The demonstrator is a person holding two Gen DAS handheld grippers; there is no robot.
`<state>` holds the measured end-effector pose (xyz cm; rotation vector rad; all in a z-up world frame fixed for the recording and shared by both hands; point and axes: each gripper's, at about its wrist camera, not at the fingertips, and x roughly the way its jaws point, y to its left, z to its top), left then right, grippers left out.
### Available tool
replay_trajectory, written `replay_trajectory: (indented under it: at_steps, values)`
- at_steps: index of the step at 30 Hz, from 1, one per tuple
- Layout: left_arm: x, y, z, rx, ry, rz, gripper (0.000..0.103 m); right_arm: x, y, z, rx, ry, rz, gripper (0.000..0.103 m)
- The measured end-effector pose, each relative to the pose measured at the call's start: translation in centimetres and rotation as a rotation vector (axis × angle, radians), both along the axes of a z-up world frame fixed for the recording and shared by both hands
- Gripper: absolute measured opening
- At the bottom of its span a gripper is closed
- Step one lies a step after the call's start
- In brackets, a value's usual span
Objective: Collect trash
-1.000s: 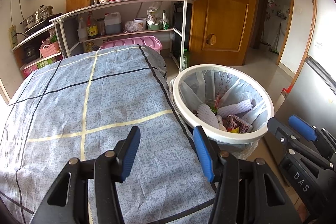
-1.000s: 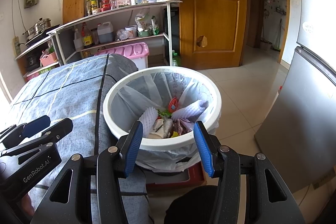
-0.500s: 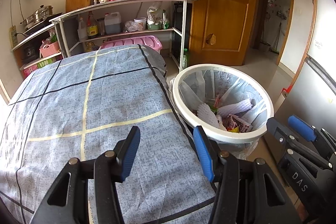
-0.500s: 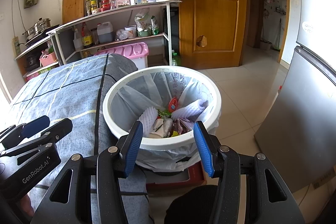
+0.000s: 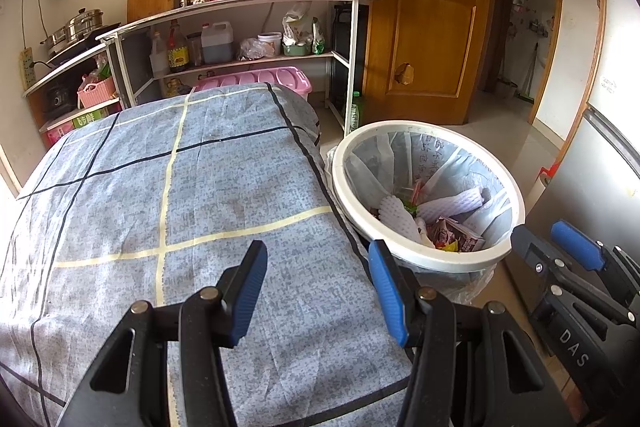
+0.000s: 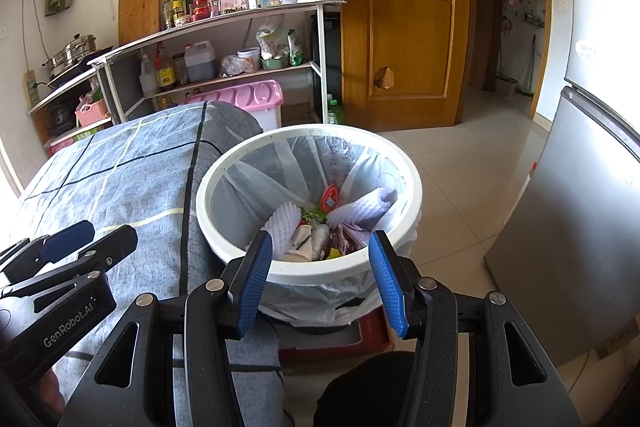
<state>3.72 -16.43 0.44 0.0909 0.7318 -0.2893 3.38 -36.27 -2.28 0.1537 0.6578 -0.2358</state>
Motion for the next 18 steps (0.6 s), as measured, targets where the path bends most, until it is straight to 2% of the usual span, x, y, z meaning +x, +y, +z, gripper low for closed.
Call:
replay_trajectory:
  at_steps: [18]
  values:
    - [0.02, 0.02, -0.08, -0.004, 0.004, 0.000, 0.055, -0.11, 0.22, -0.19, 0.001, 0.002, -0.003, 0.051]
